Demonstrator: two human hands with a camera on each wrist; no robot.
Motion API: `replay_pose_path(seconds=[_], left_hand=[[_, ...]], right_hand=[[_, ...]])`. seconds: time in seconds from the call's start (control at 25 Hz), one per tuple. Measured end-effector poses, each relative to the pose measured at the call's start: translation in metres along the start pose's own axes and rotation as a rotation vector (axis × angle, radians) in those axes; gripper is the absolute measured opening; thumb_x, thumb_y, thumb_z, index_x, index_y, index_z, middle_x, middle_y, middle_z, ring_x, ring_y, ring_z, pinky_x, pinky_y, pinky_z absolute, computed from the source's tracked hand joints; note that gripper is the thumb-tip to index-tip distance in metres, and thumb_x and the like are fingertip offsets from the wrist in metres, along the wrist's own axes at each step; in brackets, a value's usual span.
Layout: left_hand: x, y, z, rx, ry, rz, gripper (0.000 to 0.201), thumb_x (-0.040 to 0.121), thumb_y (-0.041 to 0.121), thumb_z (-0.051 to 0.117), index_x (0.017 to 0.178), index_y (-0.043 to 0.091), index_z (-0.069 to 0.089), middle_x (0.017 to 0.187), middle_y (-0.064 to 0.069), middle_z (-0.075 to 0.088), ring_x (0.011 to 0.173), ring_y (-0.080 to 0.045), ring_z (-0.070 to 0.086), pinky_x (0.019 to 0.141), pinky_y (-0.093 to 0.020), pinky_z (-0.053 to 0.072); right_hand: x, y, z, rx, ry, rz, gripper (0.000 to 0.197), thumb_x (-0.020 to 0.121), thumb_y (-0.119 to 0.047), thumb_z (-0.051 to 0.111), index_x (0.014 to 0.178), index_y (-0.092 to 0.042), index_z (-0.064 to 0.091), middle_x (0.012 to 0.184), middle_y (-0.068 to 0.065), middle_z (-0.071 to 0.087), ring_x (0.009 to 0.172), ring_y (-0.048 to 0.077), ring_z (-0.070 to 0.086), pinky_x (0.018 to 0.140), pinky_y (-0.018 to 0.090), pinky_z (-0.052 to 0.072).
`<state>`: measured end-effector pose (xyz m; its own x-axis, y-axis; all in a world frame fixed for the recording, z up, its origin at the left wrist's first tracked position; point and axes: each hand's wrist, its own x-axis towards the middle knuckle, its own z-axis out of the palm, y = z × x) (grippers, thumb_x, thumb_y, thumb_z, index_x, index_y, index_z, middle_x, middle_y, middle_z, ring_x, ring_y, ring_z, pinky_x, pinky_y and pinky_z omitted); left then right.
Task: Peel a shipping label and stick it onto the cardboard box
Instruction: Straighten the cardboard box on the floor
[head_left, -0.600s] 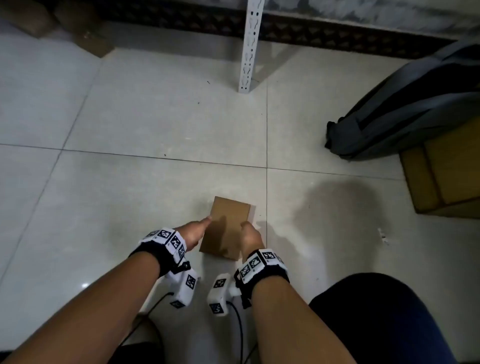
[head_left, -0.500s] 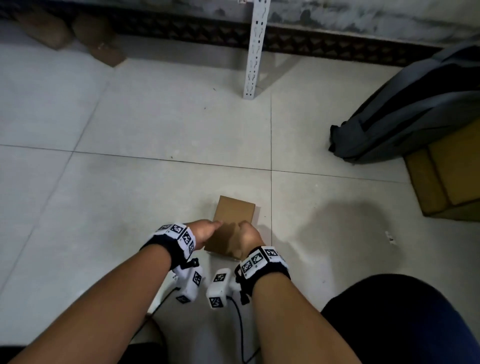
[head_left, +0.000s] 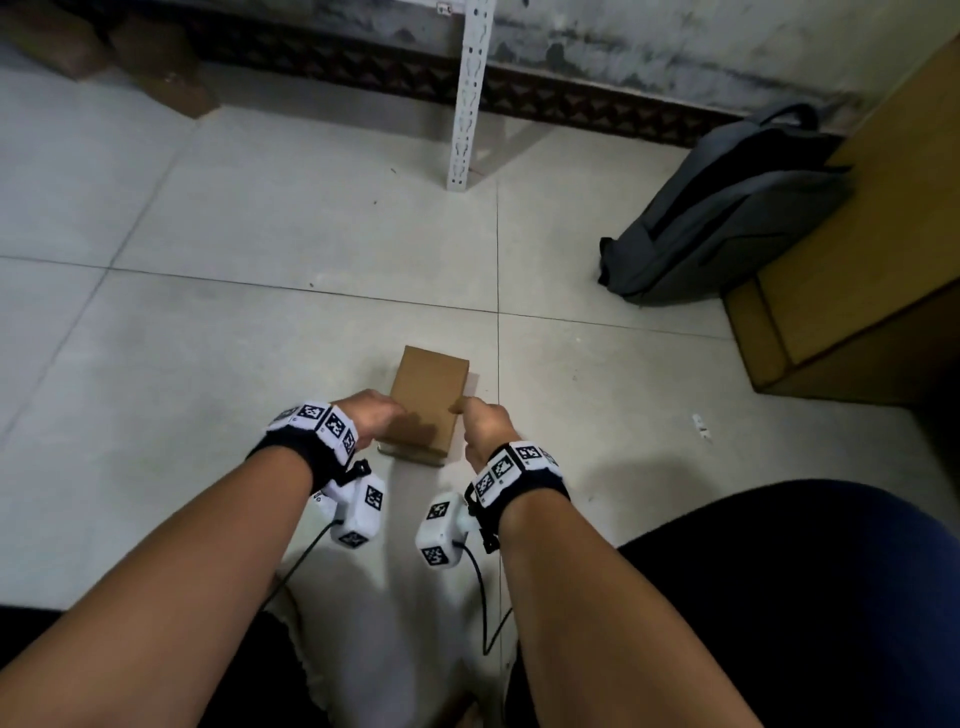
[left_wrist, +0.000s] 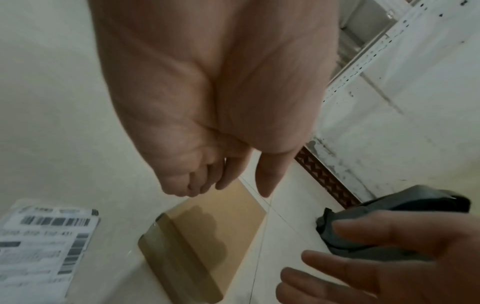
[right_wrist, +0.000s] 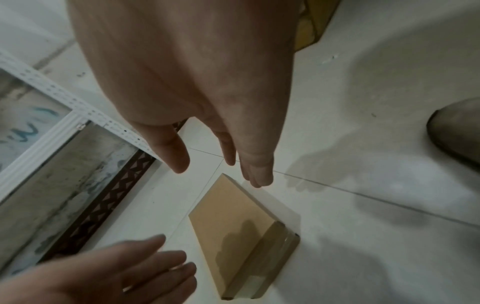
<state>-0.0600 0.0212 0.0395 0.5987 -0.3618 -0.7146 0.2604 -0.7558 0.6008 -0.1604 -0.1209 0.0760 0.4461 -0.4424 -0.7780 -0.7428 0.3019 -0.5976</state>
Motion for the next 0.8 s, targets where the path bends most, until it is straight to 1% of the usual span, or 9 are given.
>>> replay_pose_path(seconds=[0.08,0.2,0.28,0.36,0.44,0.52,0.6,0.68,0.8], left_hand=[[-0.001,0.0,0.01,-0.021,0.022,0.006,0.04,0.096,0.019,0.055,0.129,-0.003,0.061,0.134,-0.024,0.061,0.119,-0.038,0.06,0.089,-0.035,0.046],[-0.006,-0.002,0.013,-0.089,0.052,0.006,0.038,0.094,0.019,0.06,0.125,-0.002,0.065,0.136,-0.031,0.056,0.127,-0.047,0.053,0.103,-0.05,0.045],[-0.004,-0.008,0.01,-0.066,0.042,-0.074,0.042,0.09,0.029,0.066,0.122,0.001,0.068,0.138,-0.033,0.05,0.128,-0.052,0.047,0.103,-0.056,0.041],[0.004,-0.02,0.008,0.017,0.028,-0.183,0.077,0.07,0.057,0.073,0.123,0.002,0.066,0.135,-0.029,0.056,0.127,-0.049,0.051,0.102,-0.054,0.044],[0.014,-0.027,0.007,0.194,0.017,-0.246,0.095,0.057,0.069,0.066,0.124,0.001,0.063,0.132,-0.024,0.06,0.124,-0.043,0.057,0.101,-0.046,0.047],[0.026,-0.031,0.009,0.19,0.022,-0.244,0.085,0.061,0.061,0.065,0.12,0.001,0.064,0.129,-0.032,0.058,0.12,-0.045,0.059,0.098,-0.046,0.049],[0.036,-0.035,0.015,0.068,0.015,-0.233,0.079,0.053,0.051,0.07,0.114,0.0,0.066,0.116,-0.037,0.06,0.088,-0.046,0.068,0.075,-0.045,0.056],[0.041,-0.04,0.024,-0.003,-0.004,-0.218,0.058,0.059,0.036,0.068,0.103,-0.001,0.067,0.071,-0.026,0.06,0.045,-0.026,0.045,0.049,-0.028,0.034],[0.041,-0.04,0.032,-0.091,-0.013,-0.257,0.021,0.069,0.025,0.065,0.079,0.009,0.055,0.054,-0.003,0.034,0.04,-0.015,0.024,0.048,-0.026,0.017]], right_hand=[[0.0,0.013,-0.002,-0.014,0.0,0.01,0.039,0.076,-0.031,0.064,0.107,-0.009,0.056,0.077,0.005,0.053,0.082,0.029,0.054,0.08,0.04,0.048],[0.011,0.033,-0.003,-0.032,-0.001,0.043,0.056,0.065,-0.037,0.061,0.113,-0.009,0.059,0.079,0.005,0.051,0.066,0.025,0.047,0.064,0.035,0.041],[0.024,0.045,-0.002,-0.078,0.006,0.066,0.053,0.071,-0.034,0.062,0.117,-0.007,0.06,0.088,0.006,0.053,0.073,0.028,0.054,0.069,0.034,0.047],[0.033,0.053,-0.003,-0.124,-0.008,0.068,0.046,0.076,-0.03,0.063,0.117,-0.007,0.061,0.097,0.007,0.056,0.098,0.033,0.06,0.092,0.039,0.05],[0.044,0.056,-0.002,-0.181,-0.06,0.05,0.034,0.079,-0.026,0.063,0.107,-0.007,0.061,0.088,0.003,0.056,0.09,0.028,0.057,0.09,0.035,0.046],[0.056,0.059,0.001,-0.191,-0.069,0.029,0.038,0.077,-0.025,0.062,0.109,-0.005,0.064,0.092,0.006,0.059,0.084,0.027,0.052,0.083,0.035,0.042],[0.062,0.059,0.004,-0.157,-0.053,0.01,0.048,0.073,-0.027,0.061,0.116,-0.007,0.066,0.107,0.011,0.064,0.091,0.029,0.054,0.086,0.037,0.043],[0.064,0.059,0.006,-0.129,-0.048,-0.025,0.045,0.078,-0.024,0.061,0.118,-0.006,0.066,0.11,0.012,0.064,0.095,0.029,0.055,0.088,0.035,0.044],[0.068,0.065,0.002,-0.131,-0.03,-0.07,0.021,0.086,-0.018,0.058,0.104,-0.011,0.065,0.104,0.009,0.062,0.096,0.027,0.054,0.086,0.03,0.04]])
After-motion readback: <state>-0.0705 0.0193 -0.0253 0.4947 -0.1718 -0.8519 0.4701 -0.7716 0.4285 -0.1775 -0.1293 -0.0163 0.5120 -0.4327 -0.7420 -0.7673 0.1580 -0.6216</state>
